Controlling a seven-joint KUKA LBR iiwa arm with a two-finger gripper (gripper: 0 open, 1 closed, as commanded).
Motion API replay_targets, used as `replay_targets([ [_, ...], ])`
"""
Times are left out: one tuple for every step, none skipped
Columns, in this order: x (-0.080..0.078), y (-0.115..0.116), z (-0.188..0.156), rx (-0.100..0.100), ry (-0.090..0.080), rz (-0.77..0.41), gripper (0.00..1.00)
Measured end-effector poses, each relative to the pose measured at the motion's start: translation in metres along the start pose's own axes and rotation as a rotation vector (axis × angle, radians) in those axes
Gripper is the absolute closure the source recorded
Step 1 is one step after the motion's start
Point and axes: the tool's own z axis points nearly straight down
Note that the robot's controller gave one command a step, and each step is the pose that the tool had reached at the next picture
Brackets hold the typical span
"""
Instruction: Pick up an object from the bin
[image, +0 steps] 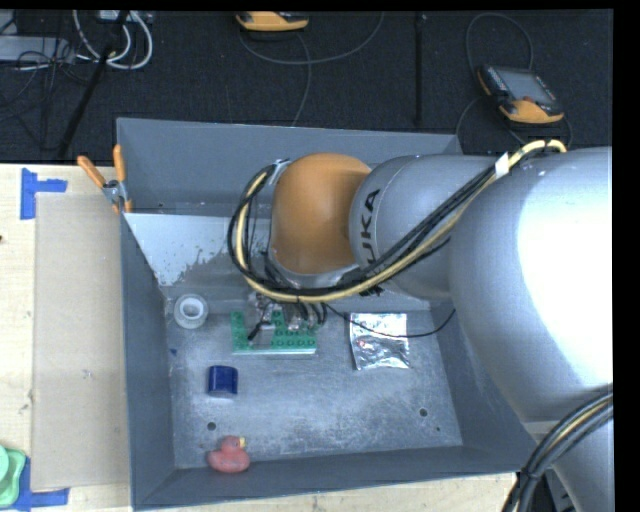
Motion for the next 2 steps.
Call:
replay_targets([
  [0.0020,0.0002,0.0024,0.001,0.007,0.000,0.00],
  [0.0015,0.0004,0.0012,0.000,0.006,0.001,1.00],
])
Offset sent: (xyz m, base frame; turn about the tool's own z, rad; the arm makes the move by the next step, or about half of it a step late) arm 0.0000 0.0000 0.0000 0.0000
